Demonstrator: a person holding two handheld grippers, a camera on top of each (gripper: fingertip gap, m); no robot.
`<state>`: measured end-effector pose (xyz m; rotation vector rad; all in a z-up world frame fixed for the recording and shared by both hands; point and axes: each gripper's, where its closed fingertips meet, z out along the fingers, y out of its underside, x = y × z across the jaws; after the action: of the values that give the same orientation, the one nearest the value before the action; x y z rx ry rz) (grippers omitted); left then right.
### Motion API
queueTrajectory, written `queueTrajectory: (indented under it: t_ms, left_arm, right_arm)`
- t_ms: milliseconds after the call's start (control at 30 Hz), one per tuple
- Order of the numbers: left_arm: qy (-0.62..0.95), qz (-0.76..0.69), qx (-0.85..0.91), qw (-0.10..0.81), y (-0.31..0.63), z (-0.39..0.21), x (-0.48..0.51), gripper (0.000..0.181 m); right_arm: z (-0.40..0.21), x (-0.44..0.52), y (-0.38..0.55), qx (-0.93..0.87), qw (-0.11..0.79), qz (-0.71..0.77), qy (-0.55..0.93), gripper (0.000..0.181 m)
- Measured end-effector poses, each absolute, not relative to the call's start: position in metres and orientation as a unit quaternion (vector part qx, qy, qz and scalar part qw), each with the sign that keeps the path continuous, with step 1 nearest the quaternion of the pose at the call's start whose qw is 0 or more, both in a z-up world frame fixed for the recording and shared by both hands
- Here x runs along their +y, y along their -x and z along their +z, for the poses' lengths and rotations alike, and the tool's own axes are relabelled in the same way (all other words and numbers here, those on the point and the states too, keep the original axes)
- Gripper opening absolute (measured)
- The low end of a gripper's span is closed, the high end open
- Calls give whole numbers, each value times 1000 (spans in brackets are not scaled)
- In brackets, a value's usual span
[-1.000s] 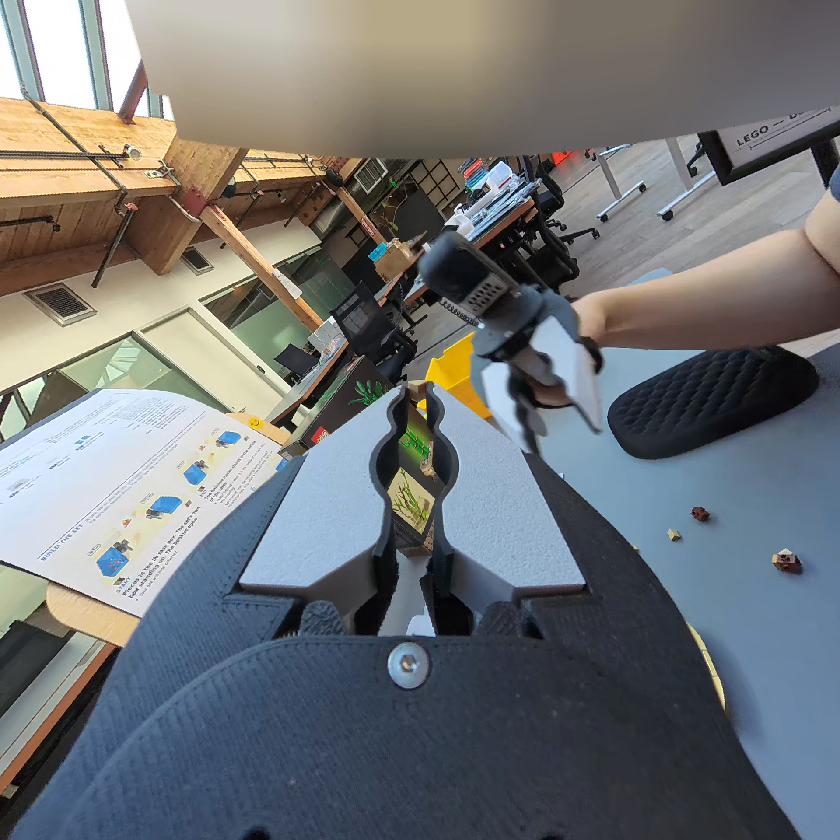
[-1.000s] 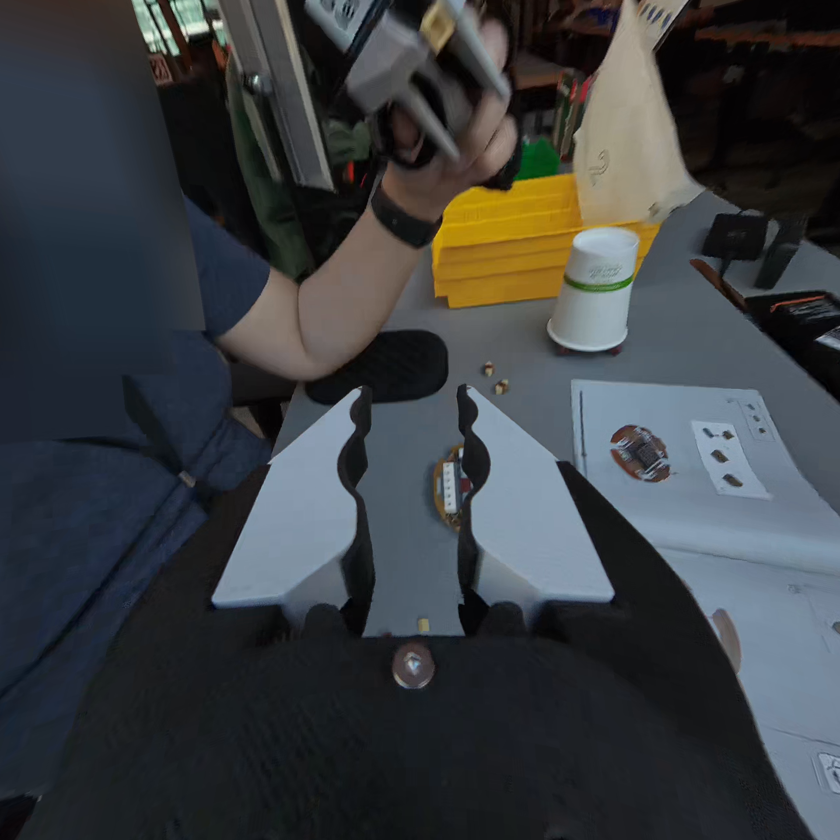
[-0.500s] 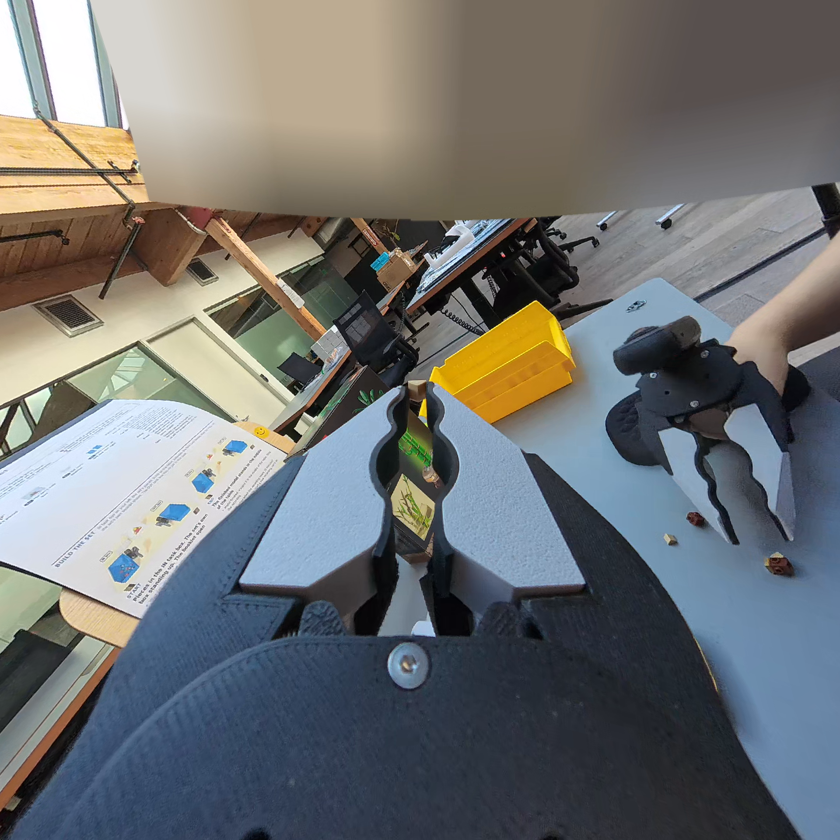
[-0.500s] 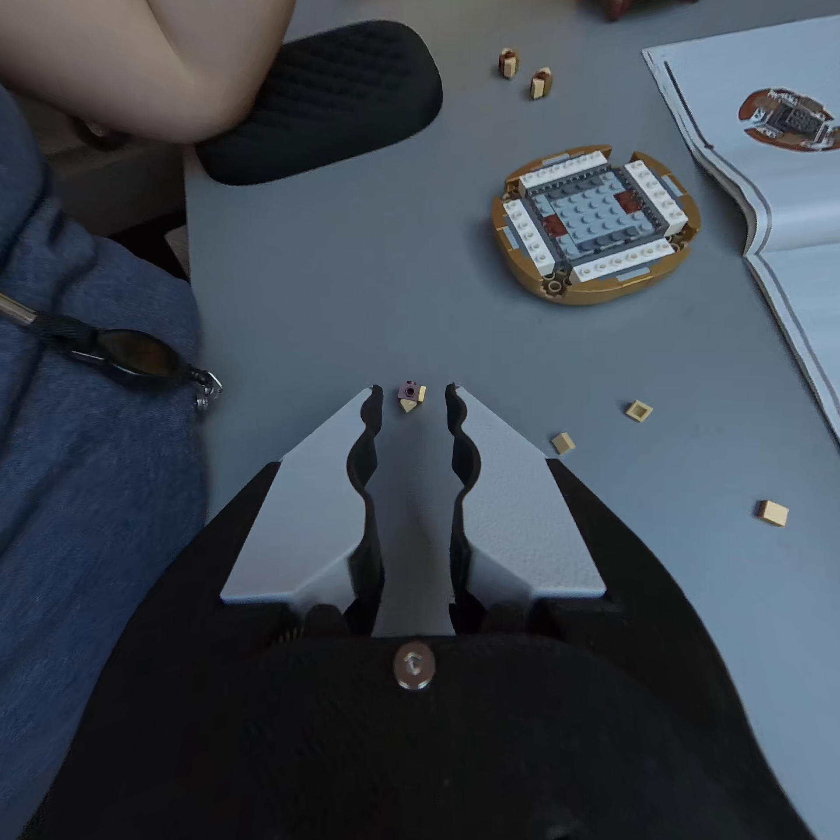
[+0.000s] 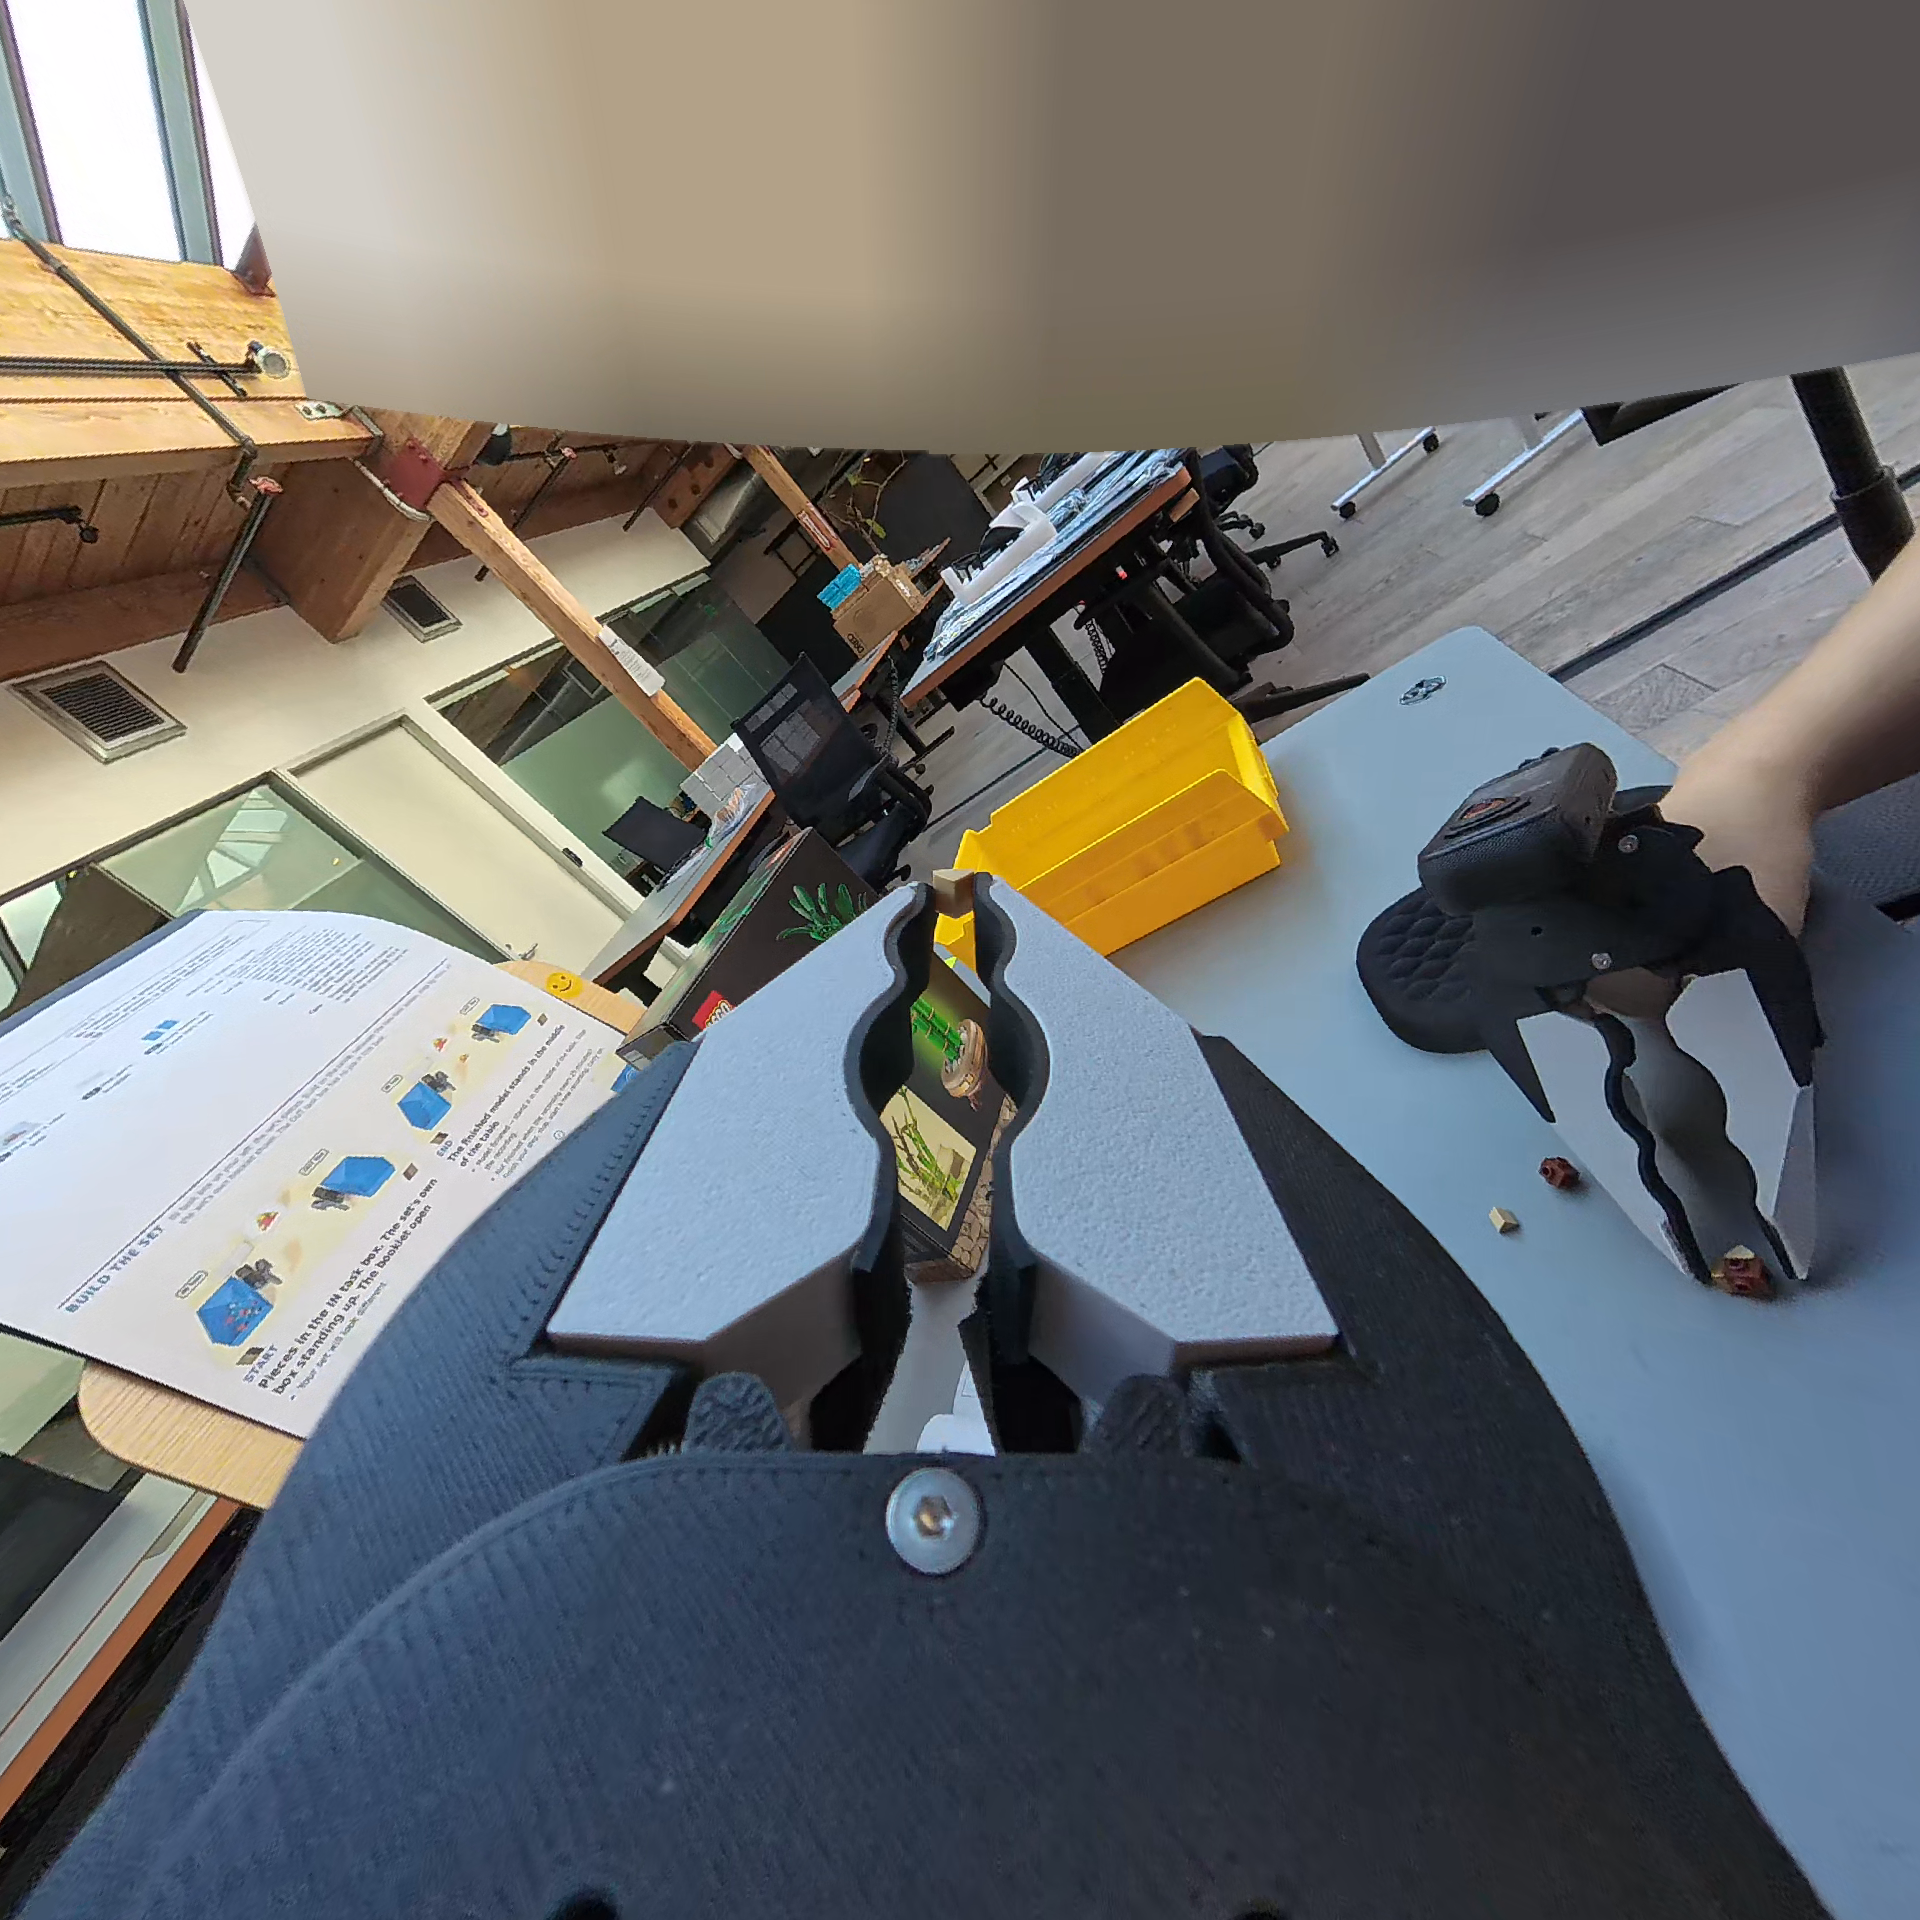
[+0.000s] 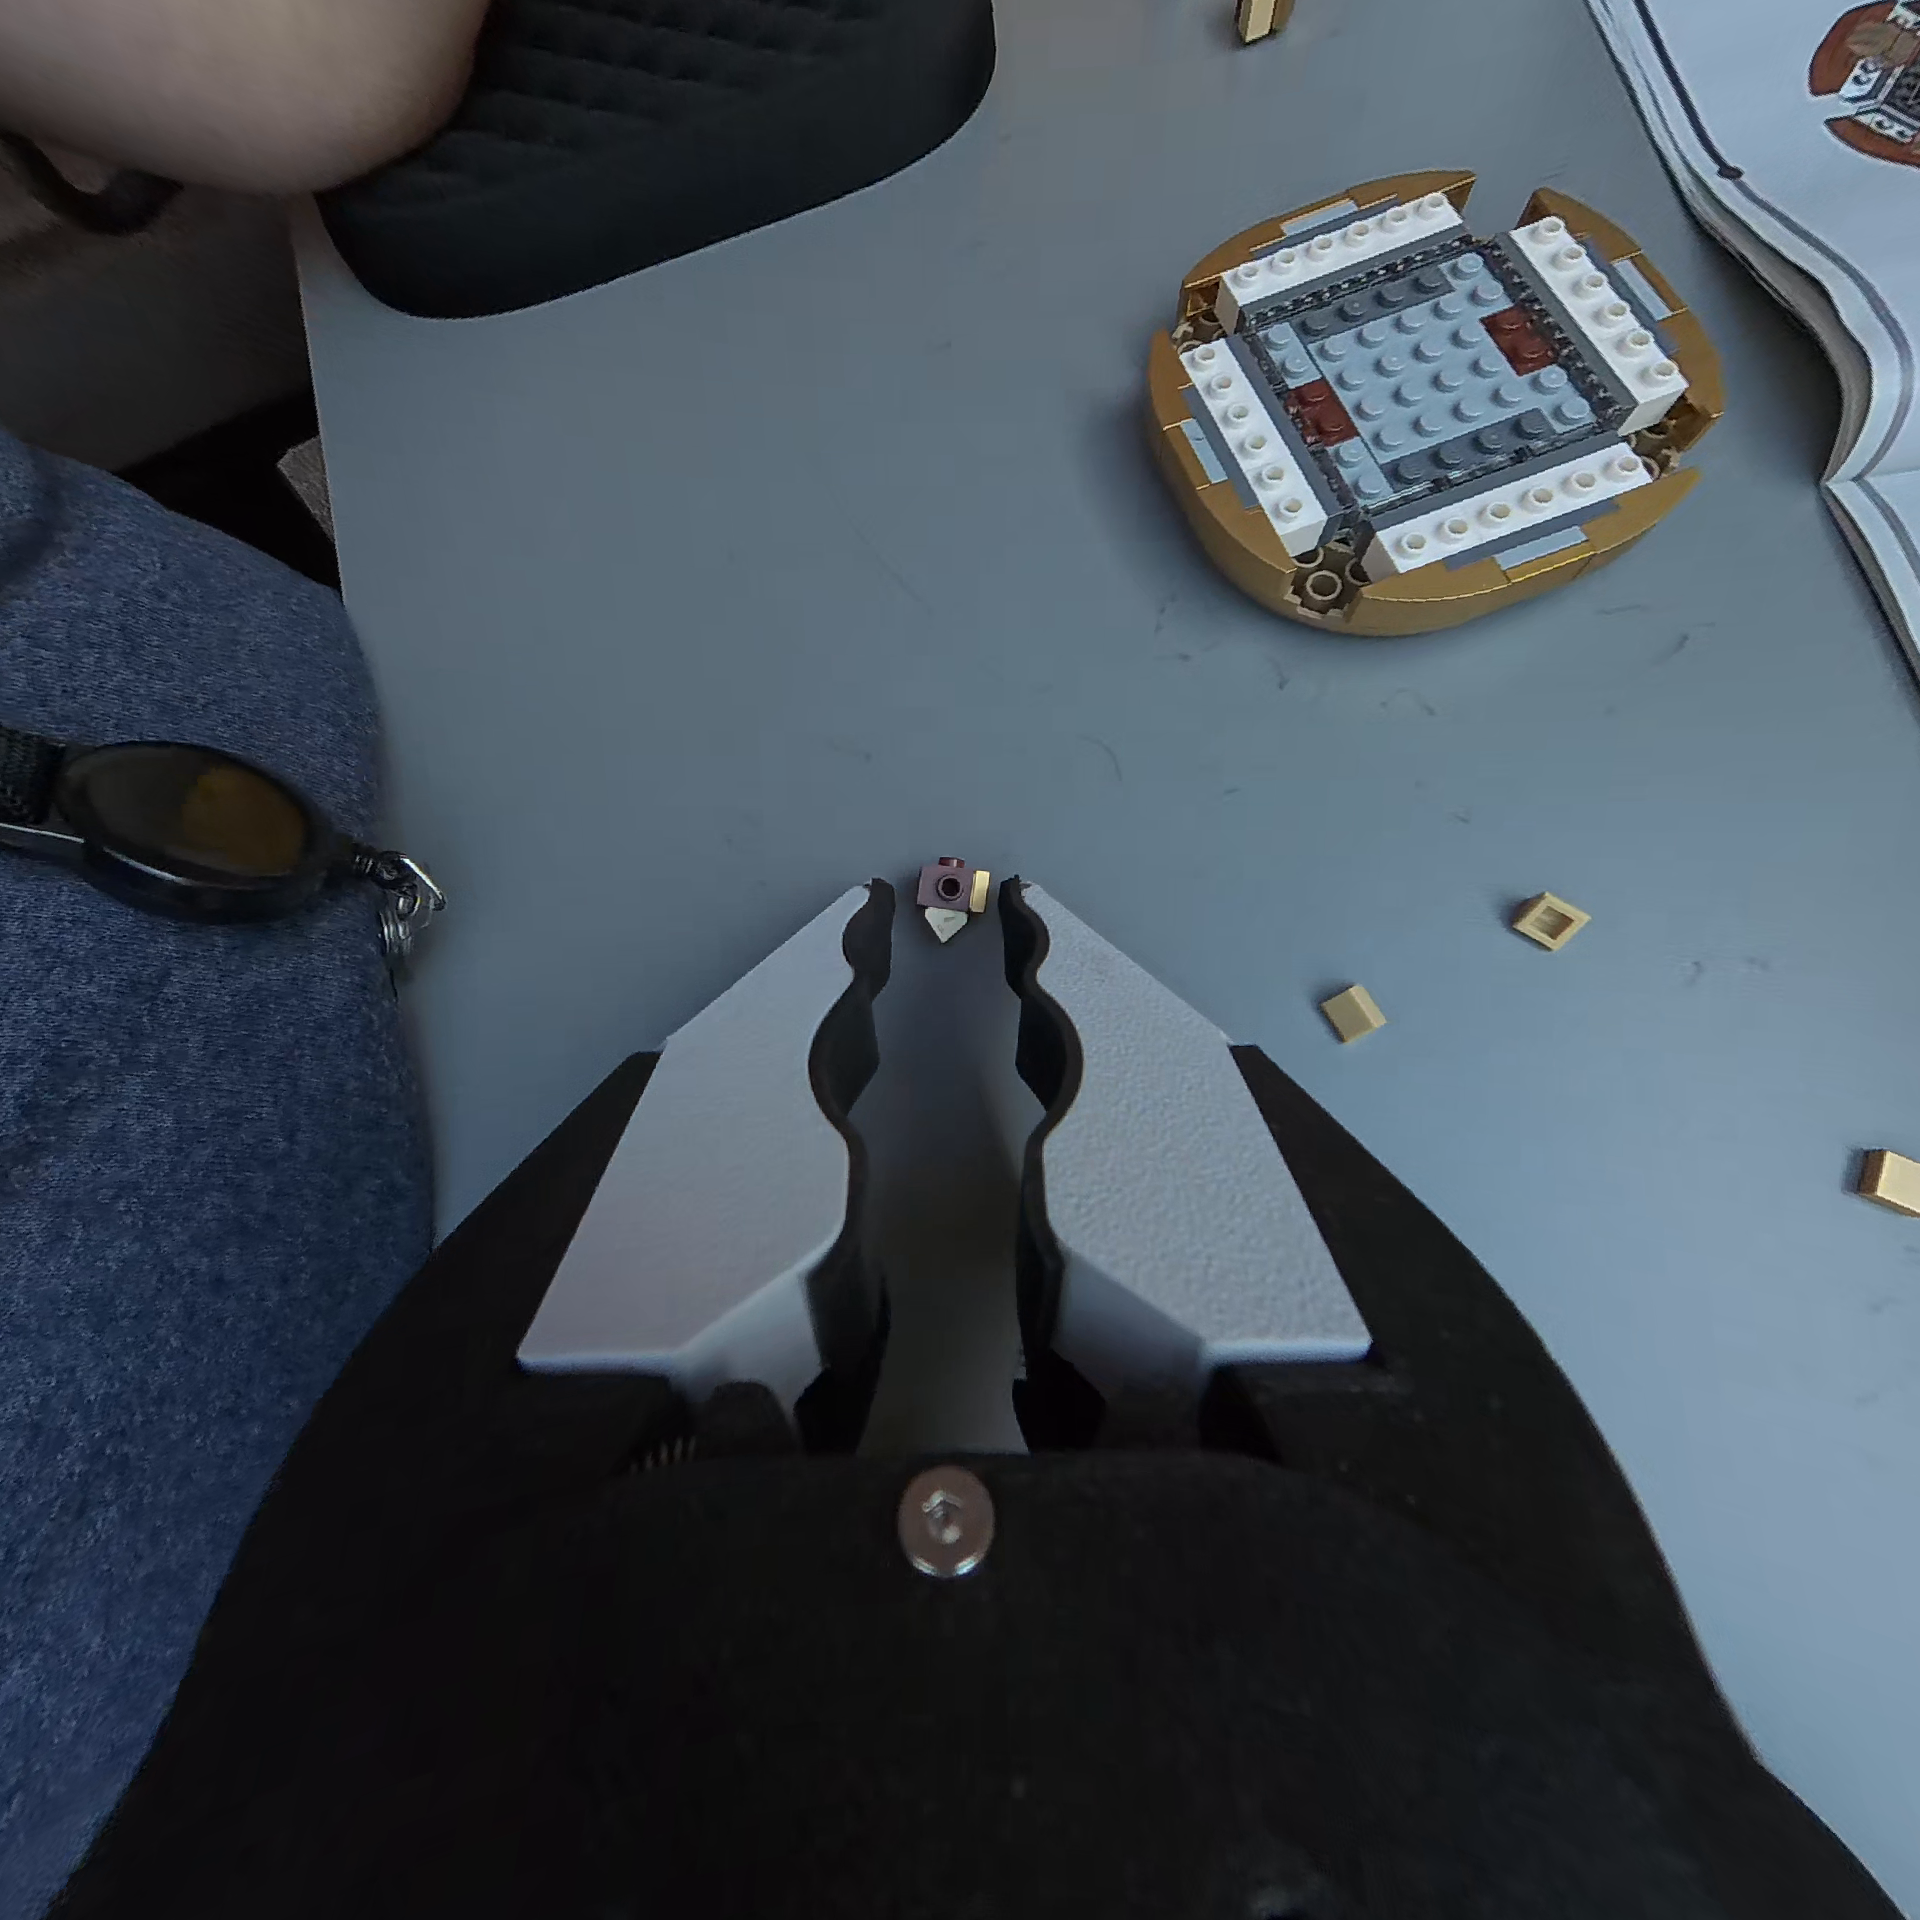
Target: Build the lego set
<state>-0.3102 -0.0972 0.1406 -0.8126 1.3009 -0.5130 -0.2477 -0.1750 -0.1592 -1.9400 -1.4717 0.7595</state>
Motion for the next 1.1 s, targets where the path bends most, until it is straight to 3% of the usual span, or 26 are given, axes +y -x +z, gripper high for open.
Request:
queueTrajectory:
  t_ms: [333,600,700,1100]
  left_arm:
    - [373,-235,598,670,302,129,-94,5]
    - [369,-275,611,644,285,121,-100,5]
    - [368,-282,611,641,281,121,-103,5]
    - [363,-325,603,631,271,121,-106,5]
  right_arm:
    - [-133,-164,248,-559,324,290,707,13]
    - [64,-104,249,-612,447,300,579,12]
    - [108,-96,257,-636,493,269,529,13]
    - [112,-87,264,-655,500,223,521,13]
